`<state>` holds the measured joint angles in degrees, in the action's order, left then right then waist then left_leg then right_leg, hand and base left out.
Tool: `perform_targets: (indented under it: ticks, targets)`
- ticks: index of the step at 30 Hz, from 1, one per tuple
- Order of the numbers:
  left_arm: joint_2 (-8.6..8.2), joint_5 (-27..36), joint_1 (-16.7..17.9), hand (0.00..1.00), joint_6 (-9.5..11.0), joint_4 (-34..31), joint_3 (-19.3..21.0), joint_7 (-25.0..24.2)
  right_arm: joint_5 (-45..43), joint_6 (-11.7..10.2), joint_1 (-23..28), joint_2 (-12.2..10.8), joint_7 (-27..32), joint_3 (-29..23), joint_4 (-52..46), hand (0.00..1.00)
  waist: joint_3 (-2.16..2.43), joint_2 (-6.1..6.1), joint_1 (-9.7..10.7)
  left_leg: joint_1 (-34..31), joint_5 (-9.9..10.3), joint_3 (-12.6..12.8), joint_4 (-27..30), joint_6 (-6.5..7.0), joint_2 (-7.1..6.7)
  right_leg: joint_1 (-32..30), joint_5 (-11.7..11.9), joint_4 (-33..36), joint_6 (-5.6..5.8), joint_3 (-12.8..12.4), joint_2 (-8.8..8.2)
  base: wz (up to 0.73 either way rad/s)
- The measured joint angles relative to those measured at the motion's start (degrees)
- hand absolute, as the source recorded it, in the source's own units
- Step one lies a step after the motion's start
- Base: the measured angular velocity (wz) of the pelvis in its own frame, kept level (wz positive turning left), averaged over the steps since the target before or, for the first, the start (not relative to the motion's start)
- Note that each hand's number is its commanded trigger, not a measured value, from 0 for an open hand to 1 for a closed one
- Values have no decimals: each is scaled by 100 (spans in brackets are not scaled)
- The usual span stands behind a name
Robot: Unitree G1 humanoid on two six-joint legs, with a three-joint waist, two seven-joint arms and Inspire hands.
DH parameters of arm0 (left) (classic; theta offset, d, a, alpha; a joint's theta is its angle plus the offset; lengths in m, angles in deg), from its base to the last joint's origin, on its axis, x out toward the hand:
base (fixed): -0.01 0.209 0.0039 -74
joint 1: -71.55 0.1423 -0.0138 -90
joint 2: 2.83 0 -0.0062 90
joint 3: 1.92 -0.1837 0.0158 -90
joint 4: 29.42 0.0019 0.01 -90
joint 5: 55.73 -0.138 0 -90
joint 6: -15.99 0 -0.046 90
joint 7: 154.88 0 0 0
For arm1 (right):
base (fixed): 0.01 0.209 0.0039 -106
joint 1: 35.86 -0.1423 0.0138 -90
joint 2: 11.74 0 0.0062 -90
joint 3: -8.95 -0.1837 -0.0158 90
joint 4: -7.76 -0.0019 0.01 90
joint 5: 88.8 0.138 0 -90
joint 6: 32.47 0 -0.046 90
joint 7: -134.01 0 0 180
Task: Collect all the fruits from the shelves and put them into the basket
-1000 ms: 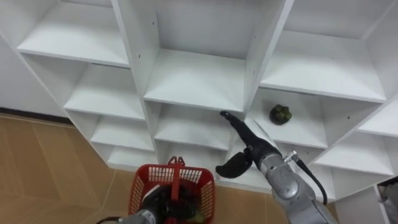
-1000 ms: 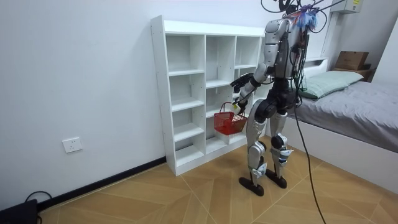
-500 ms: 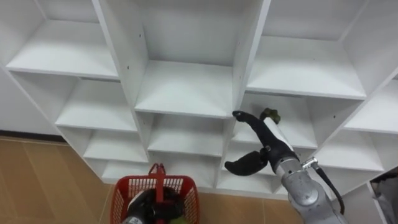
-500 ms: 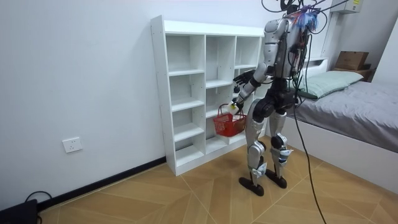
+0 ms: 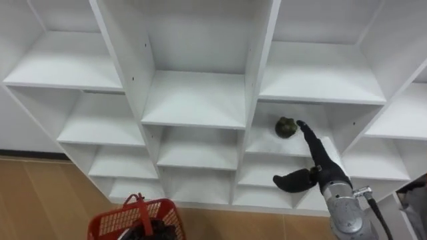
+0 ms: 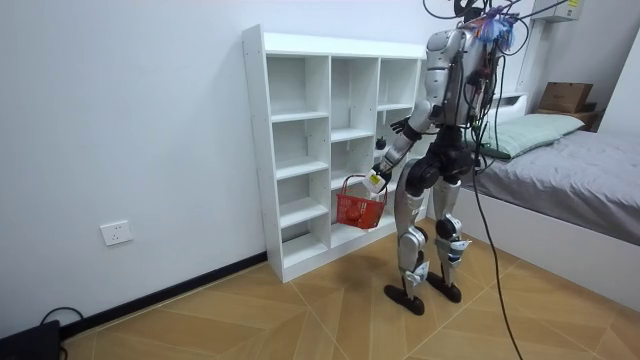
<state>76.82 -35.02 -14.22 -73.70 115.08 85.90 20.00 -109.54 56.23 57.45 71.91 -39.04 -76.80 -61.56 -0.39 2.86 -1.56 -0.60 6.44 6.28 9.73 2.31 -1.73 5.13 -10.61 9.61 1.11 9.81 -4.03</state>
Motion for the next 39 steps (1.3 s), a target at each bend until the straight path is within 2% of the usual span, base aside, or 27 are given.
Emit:
perform_targets:
  ticks: [3,11,16,19,21,23,26,29,33,35,39]
  targets:
    - [3,0,99,100,0,0,190,3,0,0,0,3,46,-154,0,0,18,43,5,45,4,8,-17,2,-6,48,-5,-19,6,-22,-2,-2]
    - [5,-12,351,100,1,1,208,-17,-15,-1,-2,1,44,-391,0,0,11,81,8,68,27,37,-34,-14,5,56,-20,-96,2,-42,10,-1]
    - [9,-91,360,100,2,1,200,-53,-30,-6,-5,2,55,-366,13,0,34,121,-1,-83,27,2,-17,-16,3,-46,-12,-78,-5,-23,15,3]
    - [6,-111,249,100,2,1,188,-41,4,-53,-254,17,229,-325,414,0,51,152,-40,-281,25,-3,24,-17,19,-247,-2,-35,-18,-14,25,2]
    - [6,-113,119,100,2,6,185,-11,1,-55,-545,17,437,-294,742,0,35,146,-48,-478,25,3,97,-17,43,-418,10,36,-30,-11,35,0]
    - [41,3,-130,100,16,142,149,3,-4,-51,-992,20,650,-194,1056,0,0,147,-65,-740,16,20,178,-21,100,-681,36,131,-53,-13,51,-5]
    - [106,-5,-421,100,16,279,20,97,31,-88,-1572,23,870,12,1498,0,-42,194,-60,-983,-20,-15,223,-34,109,-884,75,126,-86,36,81,4]
    - [99,-7,-694,100,27,382,-110,145,68,-127,-2051,59,1099,15,1960,0,-59,221,-82,-1304,-73,-52,263,-30,118,-1169,101,150,-104,116,85,15]
    - [113,-16,-939,100,26,659,-259,213,66,-126,-2376,93,1251,15,2450,0,-86,263,-239,-1526,-100,-54,252,-31,127,-1425,110,207,-109,132,86,2]
    - [115,-30,-1024,100,27,701,-261,214,68,-125,-2494,124,1303,14,2610,0,-121,306,-311,-1660,-106,-54,256,-33,131,-1550,110,210,-109,140,87,0]
    - [115,-26,-1116,100,27,750,-264,214,36,-126,-2579,134,1303,14,2691,0,-161,368,-345,-1812,-112,-69,292,-33,145,-1687,111,215,-111,172,80,1]
